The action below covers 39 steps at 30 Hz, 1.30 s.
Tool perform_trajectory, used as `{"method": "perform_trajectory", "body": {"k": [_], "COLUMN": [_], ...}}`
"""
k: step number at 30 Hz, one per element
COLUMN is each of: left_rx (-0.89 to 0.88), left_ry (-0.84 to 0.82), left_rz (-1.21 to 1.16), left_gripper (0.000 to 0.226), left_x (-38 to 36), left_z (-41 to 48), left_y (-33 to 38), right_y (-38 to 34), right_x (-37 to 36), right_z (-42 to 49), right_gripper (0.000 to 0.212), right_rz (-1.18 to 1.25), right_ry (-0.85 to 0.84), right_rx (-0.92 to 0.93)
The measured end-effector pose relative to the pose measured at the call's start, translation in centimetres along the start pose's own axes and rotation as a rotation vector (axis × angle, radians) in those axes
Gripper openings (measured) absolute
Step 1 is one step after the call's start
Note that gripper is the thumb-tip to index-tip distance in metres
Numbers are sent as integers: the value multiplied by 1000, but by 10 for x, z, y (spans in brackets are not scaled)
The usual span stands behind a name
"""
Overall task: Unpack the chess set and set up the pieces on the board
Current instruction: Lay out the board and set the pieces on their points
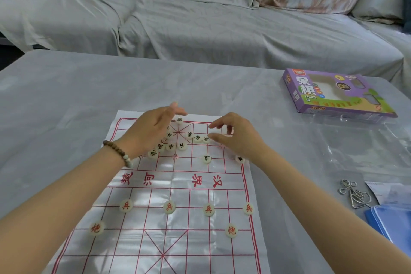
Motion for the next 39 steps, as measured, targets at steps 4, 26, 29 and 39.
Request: {"method": "perform_trajectory", "body": {"k": [4, 26, 29, 39], "left_rx": [34, -224, -215, -206], "left_ry": [-27, -228, -234, -35], "left_rz": [41, 387, 366, 267], "left_gripper": [59, 85, 77, 70], "left_x": [6, -56, -55, -38], "left_z": [-24, -19, -18, -24], "left_y": [-14, 16, 14, 2], "right_y": [-17, 15, 15, 10], "right_x": [-9, 9, 11, 8], "right_z": [7, -23, -23, -26], "right_gripper": [26, 30, 29, 26], "right_rz": [-100, -230, -208, -172], "right_ry": [-116, -11, -18, -17], "right_rx": [-6, -136, -113, -130]}}
Point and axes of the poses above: each hand's wrist, its own z-axis towards the middle knuckle, its own x-axis out of the back of the hand, y = z × x, the point moved 1 cm from there along z, towards the middle knuckle
